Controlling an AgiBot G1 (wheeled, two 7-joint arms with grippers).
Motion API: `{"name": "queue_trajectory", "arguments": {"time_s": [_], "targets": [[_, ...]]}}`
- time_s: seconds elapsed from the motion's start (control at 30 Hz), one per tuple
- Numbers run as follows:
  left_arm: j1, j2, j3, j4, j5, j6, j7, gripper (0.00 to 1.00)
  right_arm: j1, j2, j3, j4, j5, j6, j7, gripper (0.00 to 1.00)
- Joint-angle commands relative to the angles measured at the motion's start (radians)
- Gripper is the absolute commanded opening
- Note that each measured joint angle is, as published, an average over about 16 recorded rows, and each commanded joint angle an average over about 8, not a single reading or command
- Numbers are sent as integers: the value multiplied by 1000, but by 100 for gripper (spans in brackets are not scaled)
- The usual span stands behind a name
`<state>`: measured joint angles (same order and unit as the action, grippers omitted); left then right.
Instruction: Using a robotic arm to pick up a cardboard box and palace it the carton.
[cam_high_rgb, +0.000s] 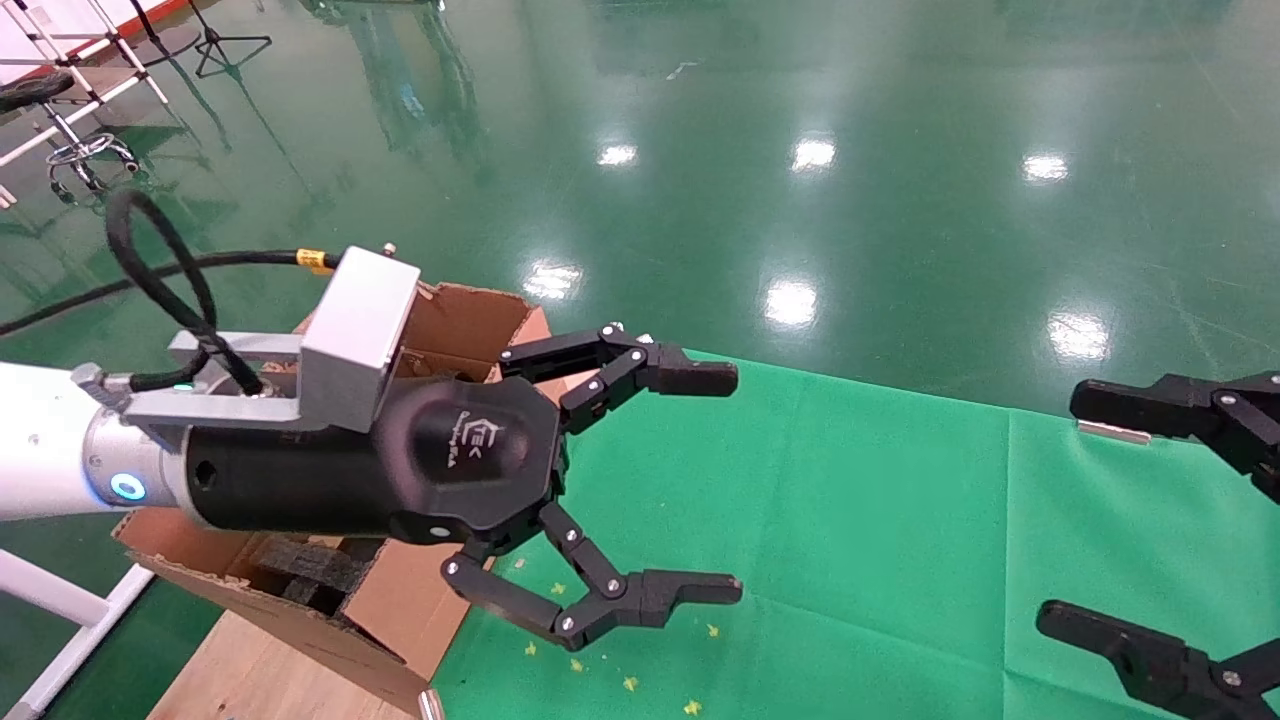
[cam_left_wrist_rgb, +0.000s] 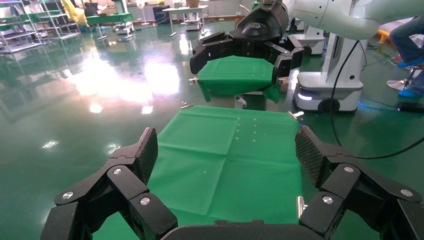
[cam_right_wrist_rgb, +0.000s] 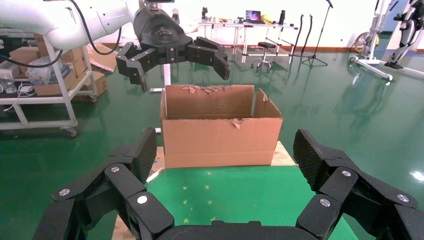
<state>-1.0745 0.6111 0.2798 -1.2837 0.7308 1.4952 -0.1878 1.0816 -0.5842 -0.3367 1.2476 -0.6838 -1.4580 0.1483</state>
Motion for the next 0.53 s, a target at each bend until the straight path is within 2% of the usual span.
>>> {"name": "queue_trajectory", "arguments": {"time_s": [0.03,0.53], "targets": [[0,0,0,0,0,0,0,100,0,0,0,0,0,0,0,100],[0,0,0,0,0,0,0,100,0,0,0,0,0,0,0,100]]}}
